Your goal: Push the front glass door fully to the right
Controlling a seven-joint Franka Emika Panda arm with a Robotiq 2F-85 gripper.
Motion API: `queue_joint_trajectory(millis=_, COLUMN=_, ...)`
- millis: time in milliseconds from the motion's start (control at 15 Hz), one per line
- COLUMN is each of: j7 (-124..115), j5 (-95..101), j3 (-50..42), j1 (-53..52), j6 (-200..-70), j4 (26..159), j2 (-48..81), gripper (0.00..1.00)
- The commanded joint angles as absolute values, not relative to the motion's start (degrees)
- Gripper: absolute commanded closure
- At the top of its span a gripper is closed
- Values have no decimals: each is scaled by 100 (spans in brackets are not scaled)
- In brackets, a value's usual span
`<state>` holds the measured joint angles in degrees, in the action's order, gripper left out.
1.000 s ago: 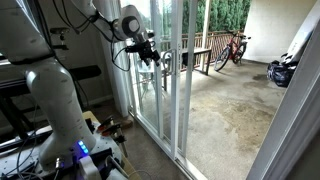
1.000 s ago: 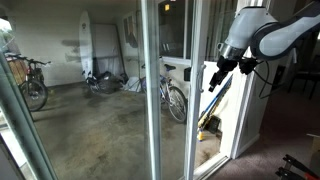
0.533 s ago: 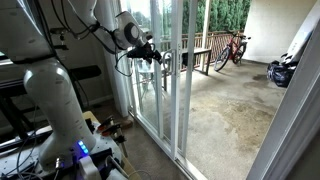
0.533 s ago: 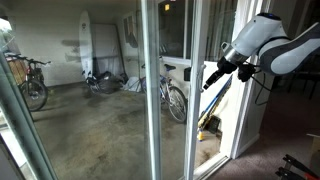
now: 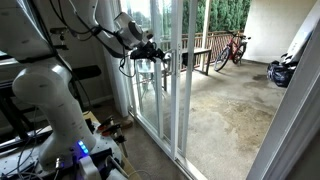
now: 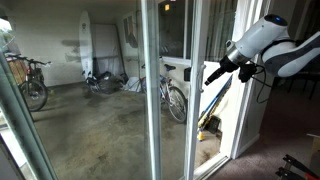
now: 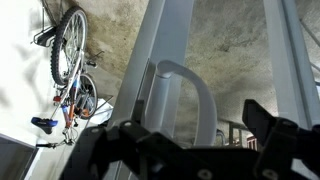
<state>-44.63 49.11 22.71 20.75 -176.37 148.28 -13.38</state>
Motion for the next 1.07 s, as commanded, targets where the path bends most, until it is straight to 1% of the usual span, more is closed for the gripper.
queue_joint_trajectory(millis=0, j7=-5182, j5=5549, j3=2736, j1=2551, j6=-17856, j4=14816, j2=-1486, gripper=0)
queue_joint_trajectory(millis=667, j7=-7244, j5=6876, j3=3837, j1=3728, j6=-17676, j4=14060, j2=-1378, gripper=0)
queue_joint_trajectory(millis=1000, j7=-8293, j5=7556, j3=4140, j1=4302, j6=-17602, j4=13944, j2=-1309, gripper=0)
